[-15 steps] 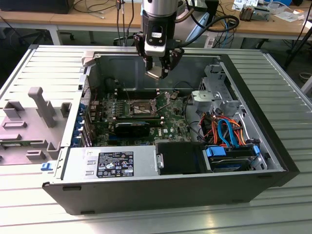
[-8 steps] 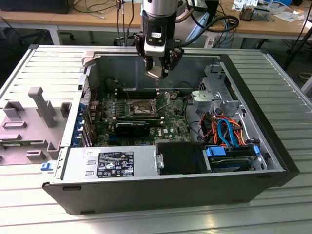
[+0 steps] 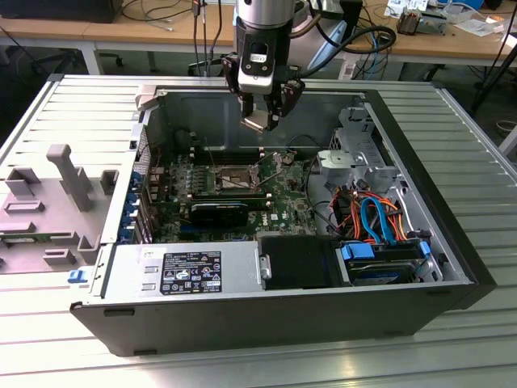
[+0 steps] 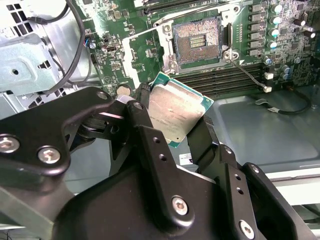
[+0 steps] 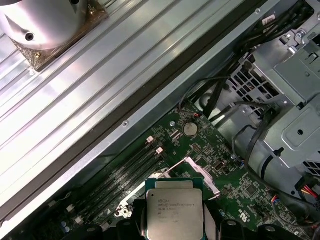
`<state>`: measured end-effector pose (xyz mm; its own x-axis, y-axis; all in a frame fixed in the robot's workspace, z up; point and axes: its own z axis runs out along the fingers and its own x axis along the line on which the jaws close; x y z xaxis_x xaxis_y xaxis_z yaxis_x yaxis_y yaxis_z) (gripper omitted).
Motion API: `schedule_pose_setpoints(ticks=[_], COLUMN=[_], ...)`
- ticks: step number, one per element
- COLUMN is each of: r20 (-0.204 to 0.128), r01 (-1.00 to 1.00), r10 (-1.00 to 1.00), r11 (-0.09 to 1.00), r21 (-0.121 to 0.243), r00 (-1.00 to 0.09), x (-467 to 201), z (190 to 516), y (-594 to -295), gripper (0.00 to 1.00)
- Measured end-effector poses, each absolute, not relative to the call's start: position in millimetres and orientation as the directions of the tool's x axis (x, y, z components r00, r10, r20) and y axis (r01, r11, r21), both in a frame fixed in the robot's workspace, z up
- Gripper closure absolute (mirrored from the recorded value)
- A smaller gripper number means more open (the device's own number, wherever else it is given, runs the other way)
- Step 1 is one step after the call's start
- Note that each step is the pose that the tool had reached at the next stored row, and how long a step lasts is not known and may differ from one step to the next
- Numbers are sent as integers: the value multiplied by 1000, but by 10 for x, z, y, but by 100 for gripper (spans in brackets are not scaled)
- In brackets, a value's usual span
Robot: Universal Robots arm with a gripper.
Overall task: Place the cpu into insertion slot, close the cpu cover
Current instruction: 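Close the cpu cover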
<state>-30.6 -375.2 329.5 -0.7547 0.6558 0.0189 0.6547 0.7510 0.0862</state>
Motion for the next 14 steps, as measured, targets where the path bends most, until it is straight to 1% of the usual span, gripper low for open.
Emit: schedule_pose_setpoints(ticks=[14], r20=[19], r01=[670], r10=[671], r11=[738], r21=[86], r00=[-741], x=[-306], z=[3292], y=[-3752], gripper=[45])
